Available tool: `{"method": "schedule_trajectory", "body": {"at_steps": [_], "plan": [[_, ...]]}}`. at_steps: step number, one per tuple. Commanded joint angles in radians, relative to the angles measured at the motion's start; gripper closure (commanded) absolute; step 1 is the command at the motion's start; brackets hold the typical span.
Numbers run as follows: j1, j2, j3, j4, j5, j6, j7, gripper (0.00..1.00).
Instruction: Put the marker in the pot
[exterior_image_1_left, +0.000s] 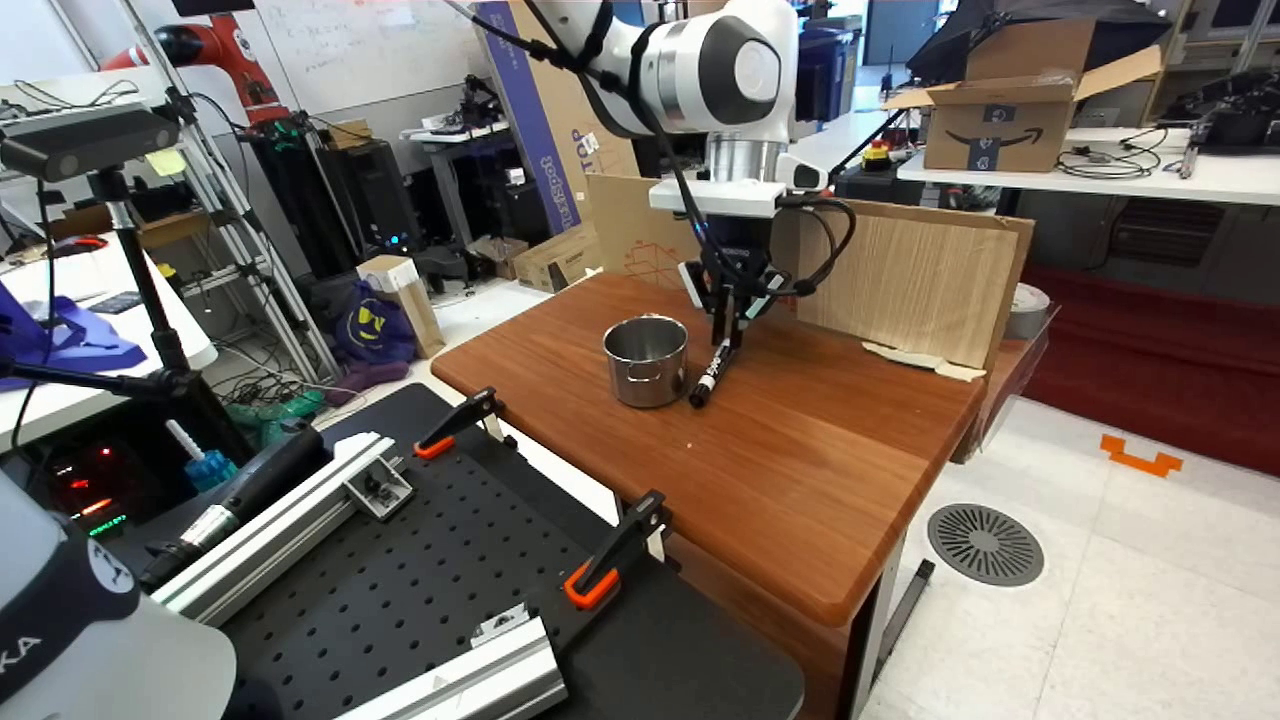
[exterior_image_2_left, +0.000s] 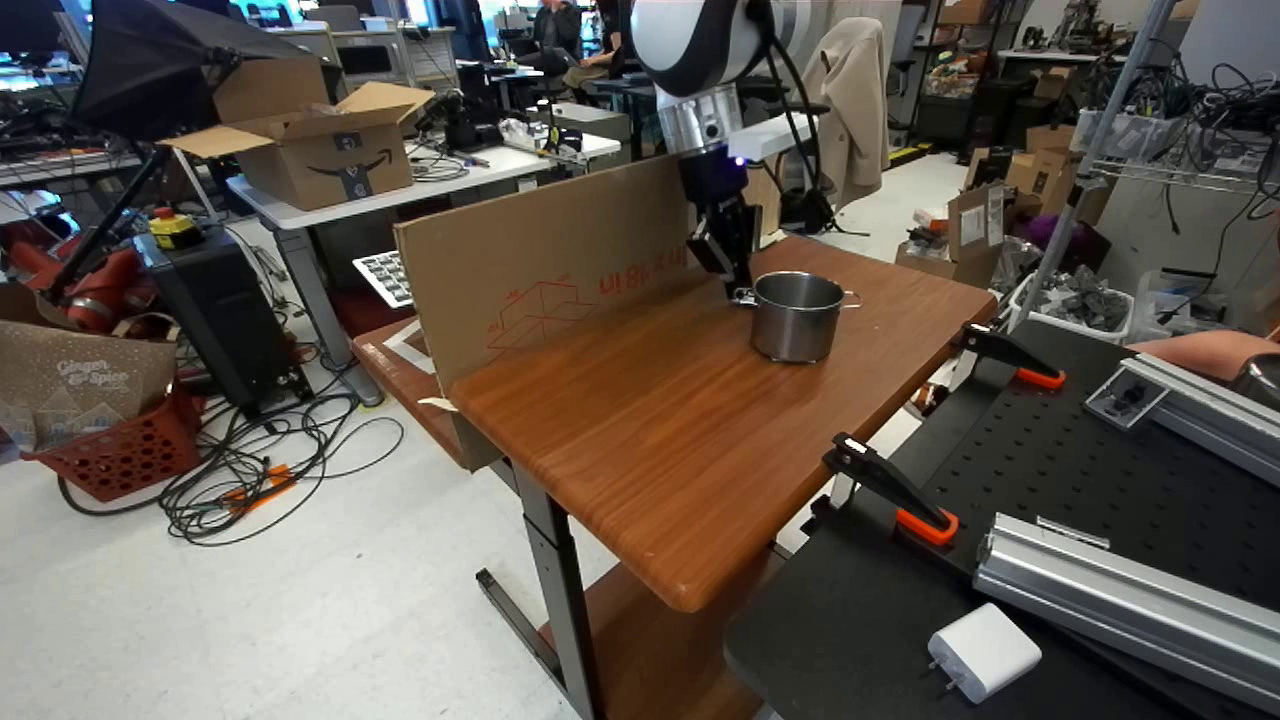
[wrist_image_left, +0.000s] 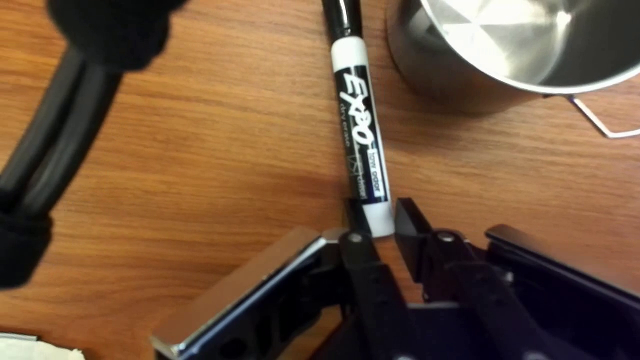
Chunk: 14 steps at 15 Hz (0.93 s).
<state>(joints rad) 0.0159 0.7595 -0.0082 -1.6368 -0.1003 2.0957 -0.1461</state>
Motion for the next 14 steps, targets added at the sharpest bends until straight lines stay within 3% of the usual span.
{"method": "schedule_trajectory", "body": {"at_steps": [1, 8, 14], "plan": [[0.007, -0.031, -0.019, -0.028, -0.034, 0.011, 0.038, 0.95], [0.007, -0.149, -0.037, -0.159, -0.066, 0.096, 0.1, 0.95], [0.005, -0.333, -0.048, -0.378, -0.078, 0.306, 0.167, 0.95]]}}
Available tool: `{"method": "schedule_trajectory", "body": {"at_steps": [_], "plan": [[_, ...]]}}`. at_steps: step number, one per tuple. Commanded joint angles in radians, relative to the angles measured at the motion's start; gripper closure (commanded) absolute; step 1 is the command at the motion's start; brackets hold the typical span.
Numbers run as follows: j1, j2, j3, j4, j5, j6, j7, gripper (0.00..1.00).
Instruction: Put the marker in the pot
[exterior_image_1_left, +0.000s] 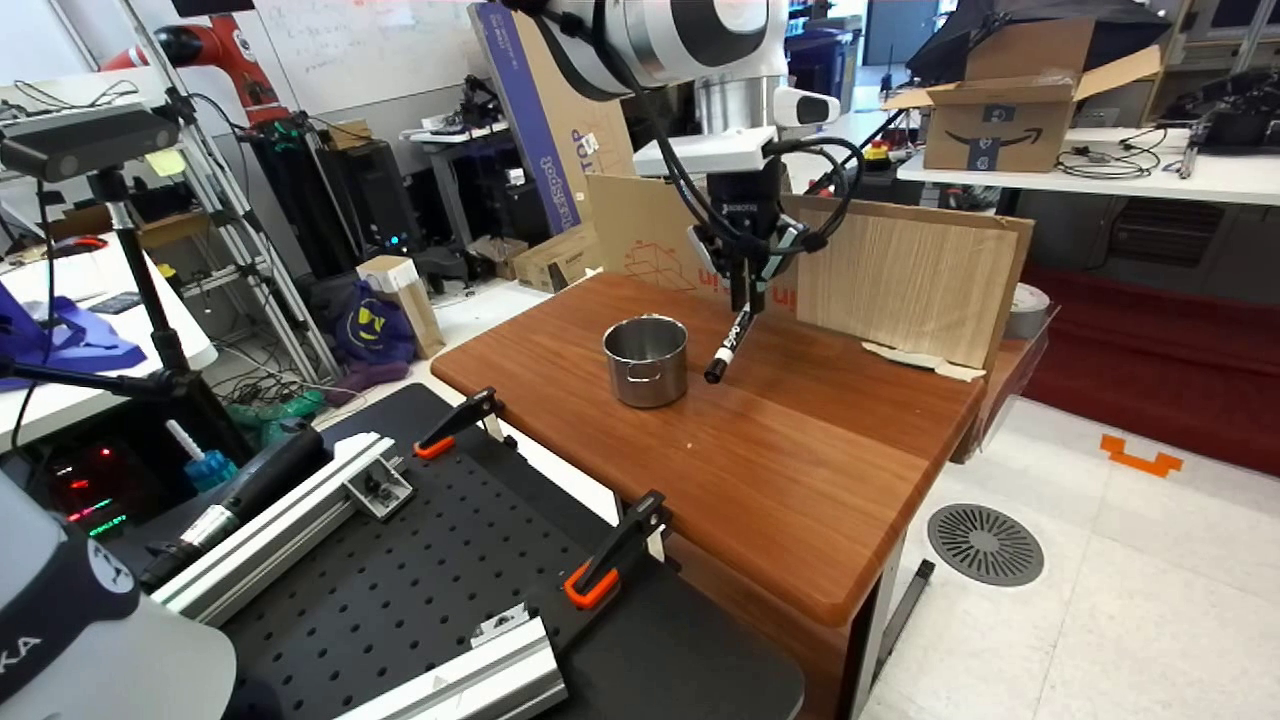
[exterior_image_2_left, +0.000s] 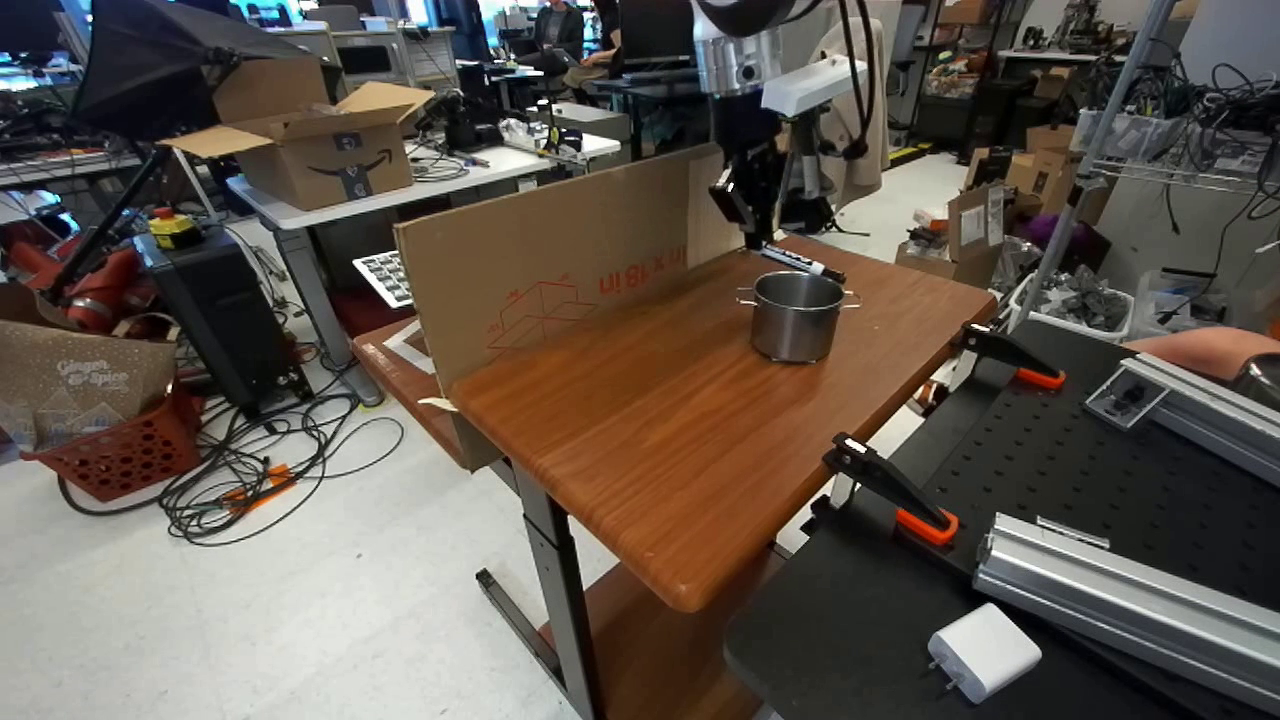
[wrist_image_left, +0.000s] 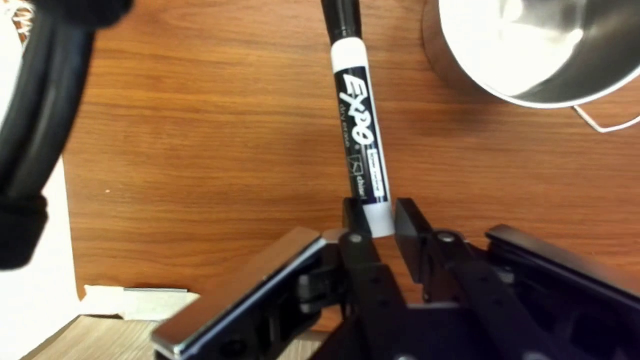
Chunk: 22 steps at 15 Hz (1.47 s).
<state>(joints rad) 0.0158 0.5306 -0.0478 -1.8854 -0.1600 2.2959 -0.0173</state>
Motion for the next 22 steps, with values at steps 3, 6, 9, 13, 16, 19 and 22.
{"method": "schedule_trajectory", "body": {"at_steps": [3, 6, 9, 13, 16, 19, 22], "plan": [[0.006, -0.211, -0.01, -0.235, -0.018, 0.183, 0.062, 0.95], [0.006, -0.307, -0.006, -0.33, -0.015, 0.264, 0.09, 0.95], [0.008, -0.367, 0.002, -0.405, -0.009, 0.348, 0.12, 0.95], [0.028, -0.389, 0.007, -0.471, -0.027, 0.461, 0.187, 0.95], [0.054, -0.383, 0.0, -0.502, -0.061, 0.536, 0.251, 0.95], [0.079, -0.367, -0.012, -0.516, -0.109, 0.593, 0.312, 0.95], [0.099, -0.353, -0.027, -0.52, -0.177, 0.615, 0.379, 0.95]]}}
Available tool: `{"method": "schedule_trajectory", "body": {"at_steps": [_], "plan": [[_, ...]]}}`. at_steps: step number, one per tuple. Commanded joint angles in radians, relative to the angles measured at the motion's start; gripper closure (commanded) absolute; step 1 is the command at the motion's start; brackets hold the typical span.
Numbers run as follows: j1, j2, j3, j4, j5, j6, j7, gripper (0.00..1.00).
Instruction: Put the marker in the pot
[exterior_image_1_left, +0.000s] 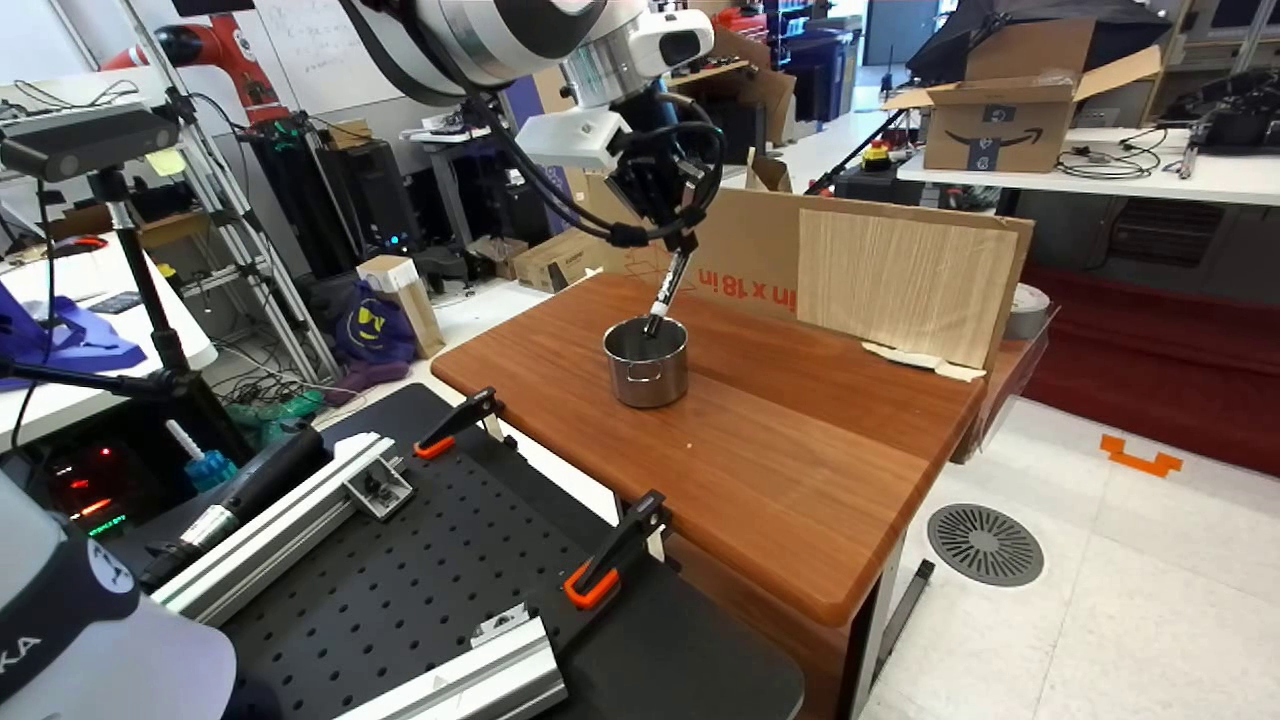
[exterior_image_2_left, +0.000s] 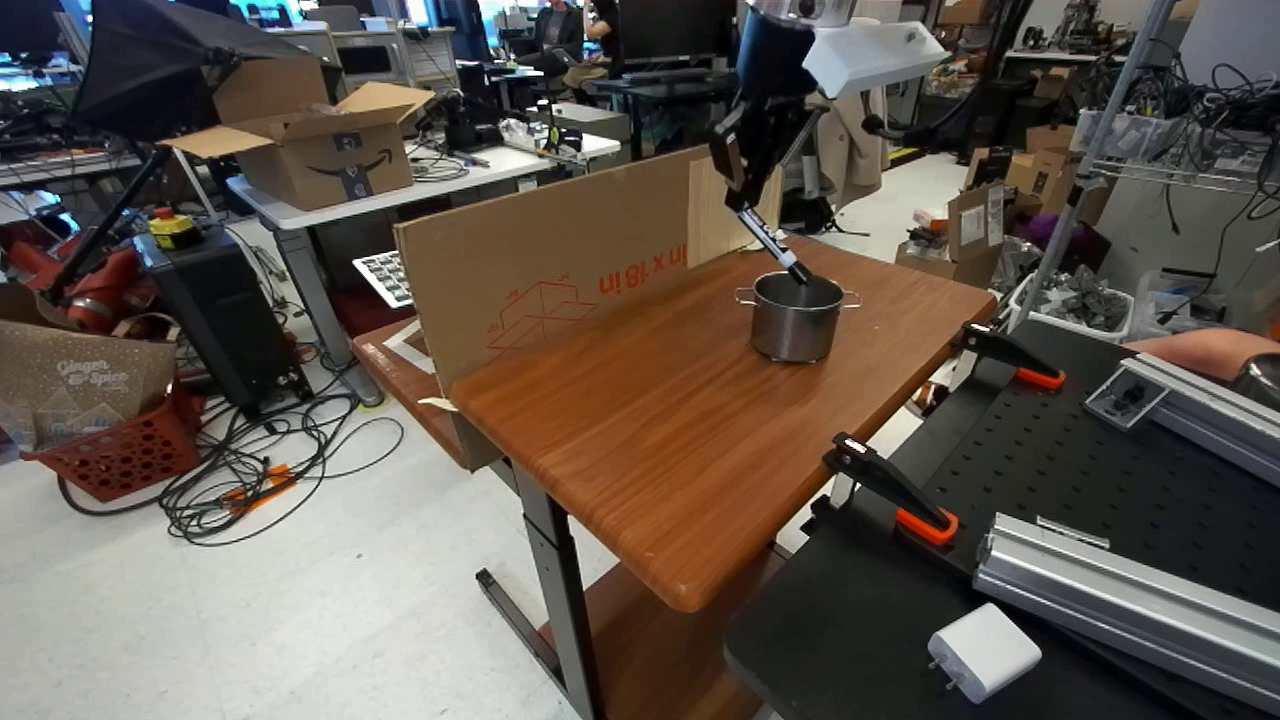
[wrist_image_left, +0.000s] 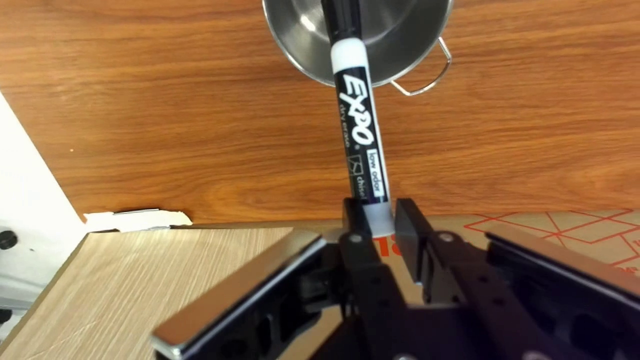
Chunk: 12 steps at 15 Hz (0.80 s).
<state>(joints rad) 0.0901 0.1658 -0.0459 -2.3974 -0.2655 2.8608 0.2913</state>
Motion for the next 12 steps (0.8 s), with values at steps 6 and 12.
{"method": "schedule_trajectory", "body": {"at_steps": [6, 12], "plan": [[0.044, 0.062, -0.038, 0.006, -0.158, 0.049, 0.149, 0.95], [0.046, 0.118, -0.039, 0.028, -0.176, 0.052, 0.167, 0.95]]}}
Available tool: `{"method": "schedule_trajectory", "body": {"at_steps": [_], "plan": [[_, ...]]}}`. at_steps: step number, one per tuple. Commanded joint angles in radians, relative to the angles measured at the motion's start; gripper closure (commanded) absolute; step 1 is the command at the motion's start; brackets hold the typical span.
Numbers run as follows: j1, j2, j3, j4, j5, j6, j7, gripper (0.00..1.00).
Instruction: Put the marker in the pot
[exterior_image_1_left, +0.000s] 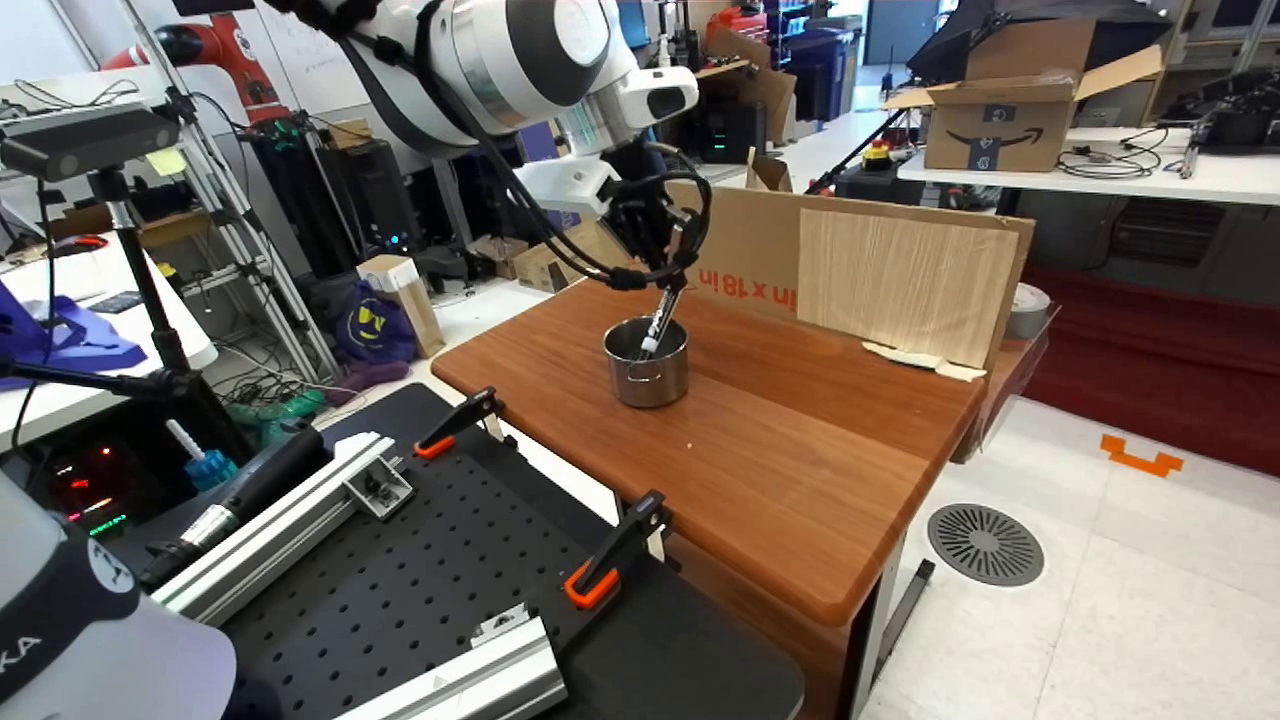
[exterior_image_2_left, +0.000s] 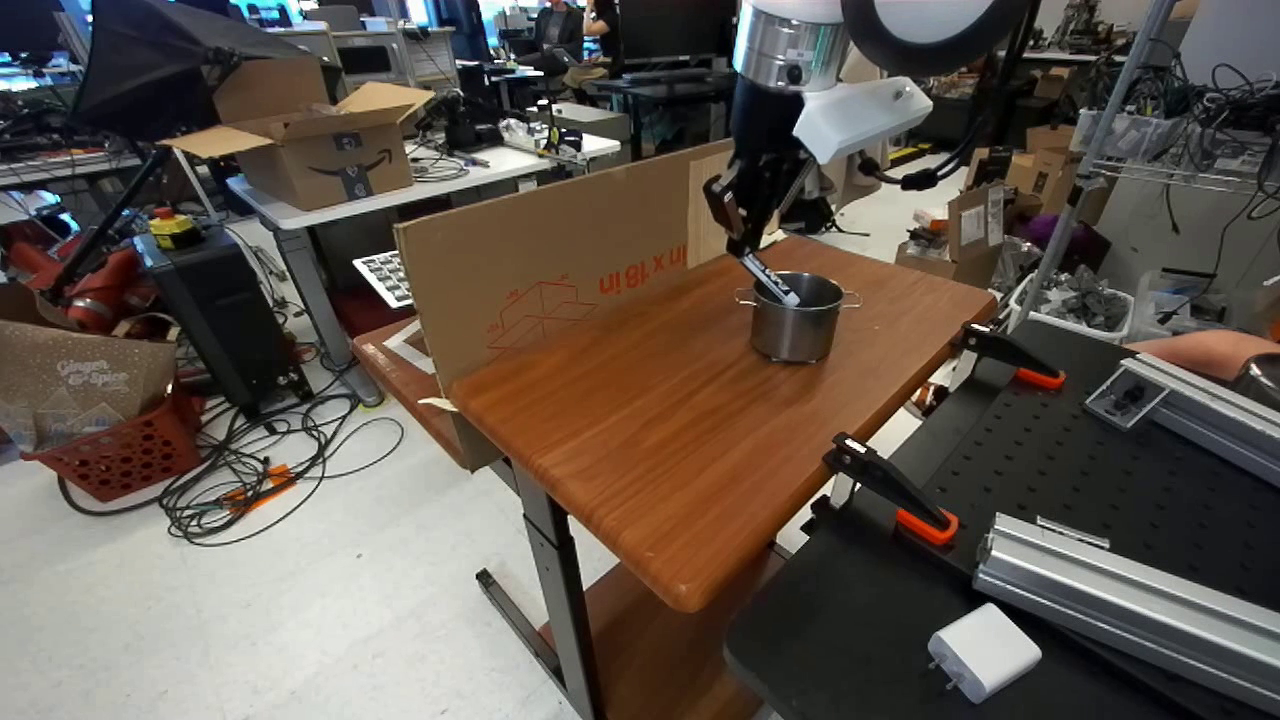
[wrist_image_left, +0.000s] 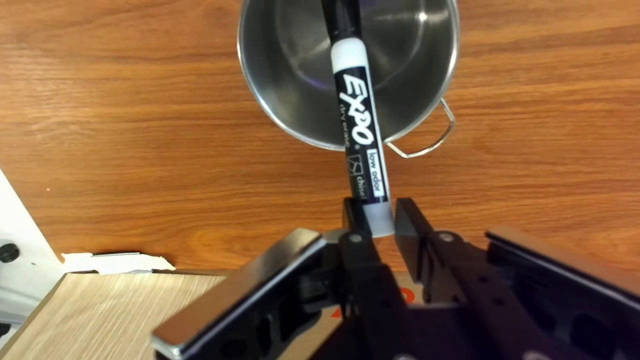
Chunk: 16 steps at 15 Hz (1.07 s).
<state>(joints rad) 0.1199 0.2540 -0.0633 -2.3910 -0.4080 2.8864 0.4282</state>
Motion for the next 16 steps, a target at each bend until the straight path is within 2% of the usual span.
{"method": "schedule_trajectory", "body": {"at_steps": [1, 2, 3, 4, 11, 12, 16], "plan": [[0.018, 0.036, -0.025, 0.027, -0.036, 0.025, 0.033, 0.95], [0.017, 0.042, -0.026, 0.033, -0.034, 0.023, 0.032, 0.95], [0.018, 0.045, -0.027, 0.037, -0.034, 0.018, 0.031, 0.54], [0.019, 0.048, -0.029, 0.039, -0.034, 0.017, 0.032, 0.53], [0.017, 0.059, -0.029, 0.053, -0.027, 0.015, 0.028, 0.04], [0.016, 0.06, -0.028, 0.055, -0.026, 0.014, 0.026, 0.0], [0.014, 0.053, -0.027, 0.051, -0.024, 0.011, 0.024, 0.0]]}}
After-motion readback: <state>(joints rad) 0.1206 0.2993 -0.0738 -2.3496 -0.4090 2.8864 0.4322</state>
